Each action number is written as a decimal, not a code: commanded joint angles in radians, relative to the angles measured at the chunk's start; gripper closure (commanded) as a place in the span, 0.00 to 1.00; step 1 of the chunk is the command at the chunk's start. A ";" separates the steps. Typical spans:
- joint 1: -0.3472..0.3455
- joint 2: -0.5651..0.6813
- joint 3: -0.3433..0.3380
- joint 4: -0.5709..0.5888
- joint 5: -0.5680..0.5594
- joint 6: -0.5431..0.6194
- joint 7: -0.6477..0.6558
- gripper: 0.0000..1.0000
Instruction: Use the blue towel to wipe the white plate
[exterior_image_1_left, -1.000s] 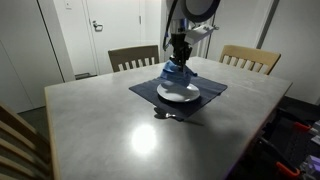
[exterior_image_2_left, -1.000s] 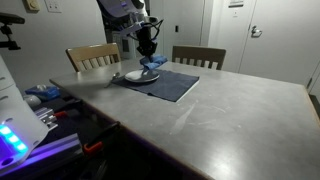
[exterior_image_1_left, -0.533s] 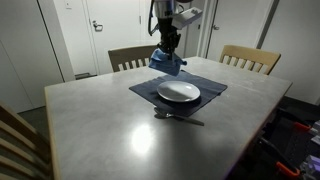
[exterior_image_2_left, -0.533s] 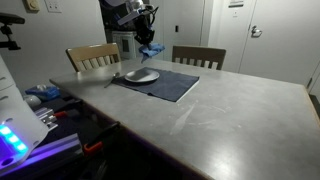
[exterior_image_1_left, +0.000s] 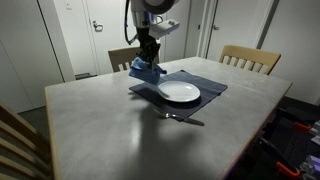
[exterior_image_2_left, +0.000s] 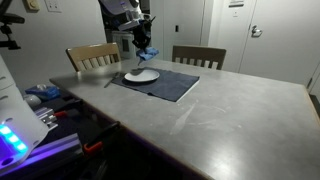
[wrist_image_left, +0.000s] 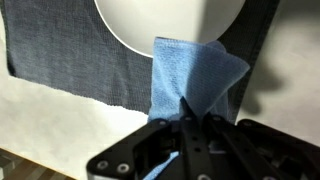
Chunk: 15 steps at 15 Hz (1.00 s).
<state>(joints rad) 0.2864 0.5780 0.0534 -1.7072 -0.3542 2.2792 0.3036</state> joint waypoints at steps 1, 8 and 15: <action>-0.004 0.115 0.014 0.125 0.064 -0.019 -0.071 0.98; -0.004 0.220 0.012 0.206 0.141 -0.013 -0.137 0.78; 0.043 0.133 -0.015 0.124 0.091 0.000 -0.093 0.26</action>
<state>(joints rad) 0.3025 0.7777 0.0593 -1.5218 -0.2447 2.2795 0.2031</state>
